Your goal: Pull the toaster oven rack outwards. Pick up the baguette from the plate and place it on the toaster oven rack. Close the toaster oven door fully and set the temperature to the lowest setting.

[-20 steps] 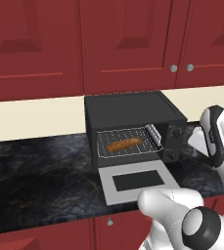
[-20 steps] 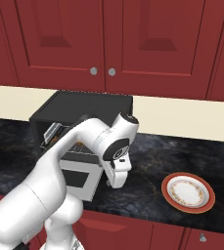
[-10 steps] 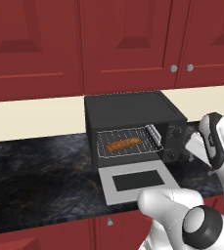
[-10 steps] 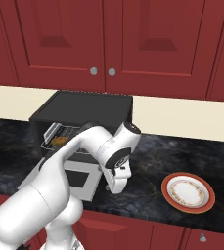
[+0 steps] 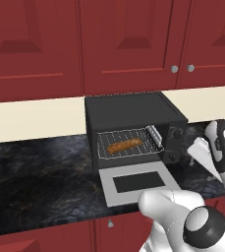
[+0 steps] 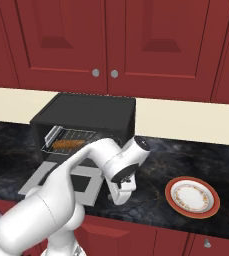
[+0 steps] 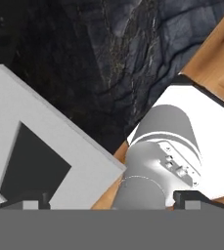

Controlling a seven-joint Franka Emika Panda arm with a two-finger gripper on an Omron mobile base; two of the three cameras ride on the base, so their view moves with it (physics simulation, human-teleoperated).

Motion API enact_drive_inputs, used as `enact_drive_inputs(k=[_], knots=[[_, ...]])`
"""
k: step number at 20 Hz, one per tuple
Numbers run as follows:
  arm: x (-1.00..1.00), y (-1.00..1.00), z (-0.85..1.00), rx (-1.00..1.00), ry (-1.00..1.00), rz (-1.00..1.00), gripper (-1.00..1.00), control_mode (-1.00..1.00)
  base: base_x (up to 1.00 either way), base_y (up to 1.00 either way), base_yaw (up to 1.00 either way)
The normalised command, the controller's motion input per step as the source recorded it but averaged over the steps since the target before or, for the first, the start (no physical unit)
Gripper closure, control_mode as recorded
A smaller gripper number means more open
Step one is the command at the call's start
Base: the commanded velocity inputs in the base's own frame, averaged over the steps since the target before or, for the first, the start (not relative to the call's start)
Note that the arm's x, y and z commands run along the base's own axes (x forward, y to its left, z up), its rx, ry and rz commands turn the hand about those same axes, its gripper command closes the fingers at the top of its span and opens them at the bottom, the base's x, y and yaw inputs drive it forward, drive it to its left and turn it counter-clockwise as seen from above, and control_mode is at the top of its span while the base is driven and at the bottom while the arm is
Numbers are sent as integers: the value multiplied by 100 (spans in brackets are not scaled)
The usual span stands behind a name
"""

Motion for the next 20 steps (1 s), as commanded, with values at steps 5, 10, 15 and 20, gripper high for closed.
enact_drive_inputs(k=[5,10,15,20], knots=[[0,0,-19,11,0,0,-100,-100,0,0,0],[0,-8,-15,16,0,0,-100,-100,0,0,0],[3,-9,-7,14,0,0,-100,-100,0,0,0],[19,0,-8,5,4,0,-100,-100,0,0,0]])
